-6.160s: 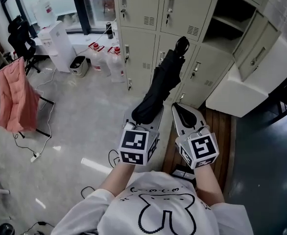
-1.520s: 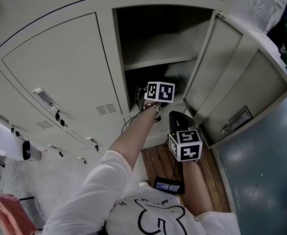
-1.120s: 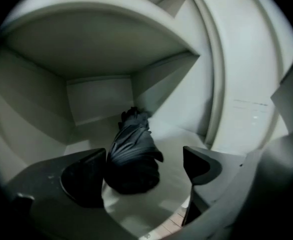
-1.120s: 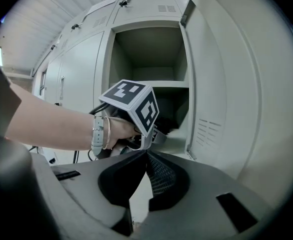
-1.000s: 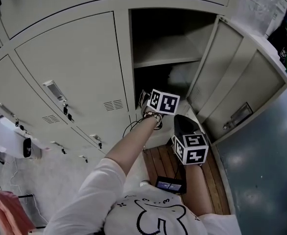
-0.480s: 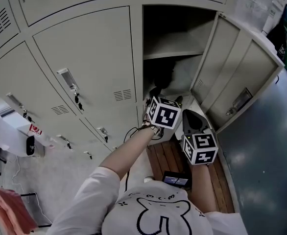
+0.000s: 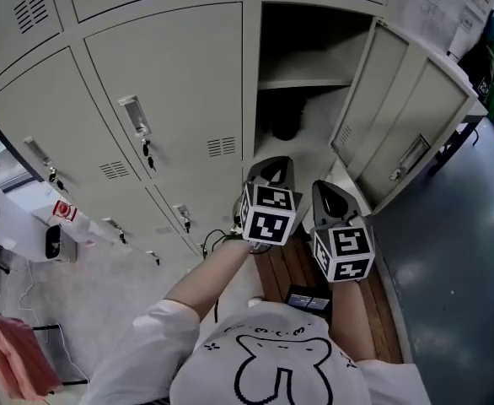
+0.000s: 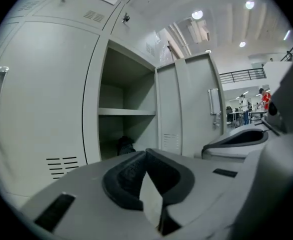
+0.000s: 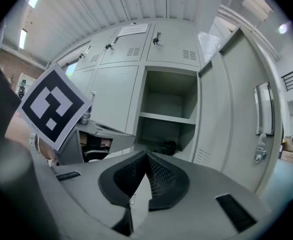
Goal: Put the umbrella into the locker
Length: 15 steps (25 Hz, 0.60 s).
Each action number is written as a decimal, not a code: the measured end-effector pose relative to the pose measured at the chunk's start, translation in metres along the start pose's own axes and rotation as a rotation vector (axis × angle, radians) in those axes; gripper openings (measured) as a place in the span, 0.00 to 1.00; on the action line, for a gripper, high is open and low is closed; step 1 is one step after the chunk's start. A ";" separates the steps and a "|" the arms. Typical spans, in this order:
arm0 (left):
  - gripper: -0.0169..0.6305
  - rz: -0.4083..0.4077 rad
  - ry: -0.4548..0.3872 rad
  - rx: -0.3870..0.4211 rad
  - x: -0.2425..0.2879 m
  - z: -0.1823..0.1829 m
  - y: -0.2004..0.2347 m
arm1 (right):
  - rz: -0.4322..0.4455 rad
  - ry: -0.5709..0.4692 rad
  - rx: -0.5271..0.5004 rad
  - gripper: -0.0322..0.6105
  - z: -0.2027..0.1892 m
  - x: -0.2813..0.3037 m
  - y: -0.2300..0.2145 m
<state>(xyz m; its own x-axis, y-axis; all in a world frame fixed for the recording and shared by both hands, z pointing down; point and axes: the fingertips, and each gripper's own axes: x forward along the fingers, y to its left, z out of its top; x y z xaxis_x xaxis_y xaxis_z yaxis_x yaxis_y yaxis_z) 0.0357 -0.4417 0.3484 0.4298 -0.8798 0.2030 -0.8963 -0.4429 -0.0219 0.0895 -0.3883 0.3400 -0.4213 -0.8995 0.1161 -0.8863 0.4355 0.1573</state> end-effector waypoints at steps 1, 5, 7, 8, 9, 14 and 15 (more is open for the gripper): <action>0.04 -0.006 -0.021 0.011 -0.008 0.002 -0.001 | 0.008 -0.008 -0.001 0.09 0.003 -0.003 0.004; 0.04 -0.084 -0.084 0.001 -0.036 0.009 -0.006 | 0.037 -0.028 -0.006 0.09 0.013 -0.014 0.017; 0.04 -0.131 -0.103 -0.049 -0.048 0.010 -0.006 | 0.041 -0.042 -0.005 0.09 0.017 -0.021 0.021; 0.04 -0.144 -0.118 -0.065 -0.055 0.011 -0.005 | 0.042 -0.047 -0.006 0.09 0.018 -0.024 0.023; 0.04 -0.154 -0.136 -0.073 -0.062 0.012 -0.004 | 0.044 -0.050 -0.009 0.09 0.019 -0.027 0.026; 0.04 -0.186 -0.202 -0.059 -0.091 0.017 -0.009 | 0.059 -0.049 -0.012 0.09 0.012 -0.033 0.037; 0.04 -0.190 -0.206 -0.059 -0.095 0.016 -0.010 | 0.065 -0.047 -0.011 0.09 0.011 -0.035 0.039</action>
<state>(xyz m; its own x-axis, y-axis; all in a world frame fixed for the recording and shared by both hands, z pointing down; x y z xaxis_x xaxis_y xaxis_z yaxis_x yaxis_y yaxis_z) 0.0057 -0.3561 0.3141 0.5986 -0.8010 -0.0058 -0.7996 -0.5979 0.0561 0.0671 -0.3403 0.3317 -0.4863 -0.8701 0.0802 -0.8550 0.4928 0.1619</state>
